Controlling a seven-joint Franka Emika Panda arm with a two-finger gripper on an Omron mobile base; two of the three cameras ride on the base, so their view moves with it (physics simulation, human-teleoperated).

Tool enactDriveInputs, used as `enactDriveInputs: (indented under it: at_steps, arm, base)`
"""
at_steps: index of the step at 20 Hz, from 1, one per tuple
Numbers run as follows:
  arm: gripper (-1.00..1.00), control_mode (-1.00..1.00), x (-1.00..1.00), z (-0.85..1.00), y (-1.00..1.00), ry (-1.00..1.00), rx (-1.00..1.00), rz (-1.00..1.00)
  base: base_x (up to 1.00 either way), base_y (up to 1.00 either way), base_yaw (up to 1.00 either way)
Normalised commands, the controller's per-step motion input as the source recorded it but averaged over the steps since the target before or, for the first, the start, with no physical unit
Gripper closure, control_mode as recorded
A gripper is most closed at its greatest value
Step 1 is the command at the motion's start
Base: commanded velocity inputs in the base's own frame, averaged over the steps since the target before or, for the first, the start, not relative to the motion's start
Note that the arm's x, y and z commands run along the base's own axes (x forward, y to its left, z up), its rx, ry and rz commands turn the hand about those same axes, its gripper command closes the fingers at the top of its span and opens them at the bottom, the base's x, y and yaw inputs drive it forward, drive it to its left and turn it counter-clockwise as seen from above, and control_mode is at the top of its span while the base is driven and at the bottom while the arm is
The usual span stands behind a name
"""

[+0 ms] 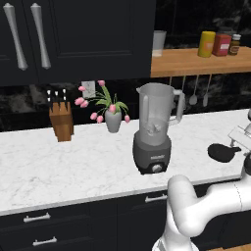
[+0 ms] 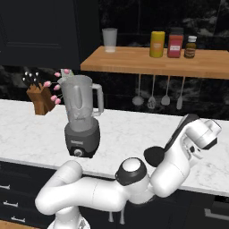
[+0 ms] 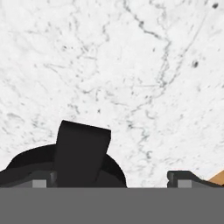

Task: Close the lid blender by securely placing the lid on top.

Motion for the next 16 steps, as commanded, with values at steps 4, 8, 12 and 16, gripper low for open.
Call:
enactDriveInputs:
  at_steps: [4, 8, 12, 16]
  arm:
    - [-1.0, -1.0, 0.27, -0.1, 0.0, 0.05, -0.01, -0.05]
    - [-1.0, -1.0, 0.38, -0.07, 0.0, 0.07, 0.0, -0.07]
    - [-1.0, -1.0, 0.31, -0.17, 0.0, 0.08, 0.0, -0.07]
    - [-1.0, -1.0, 0.04, -0.35, 0.03, 0.05, -0.02, -0.04]
  base:
    - [0.0, 0.0, 0.0]
    - [0.0, 0.0, 0.0]
    - [0.0, 0.0, 0.0]
    - [0.0, 0.0, 0.0]
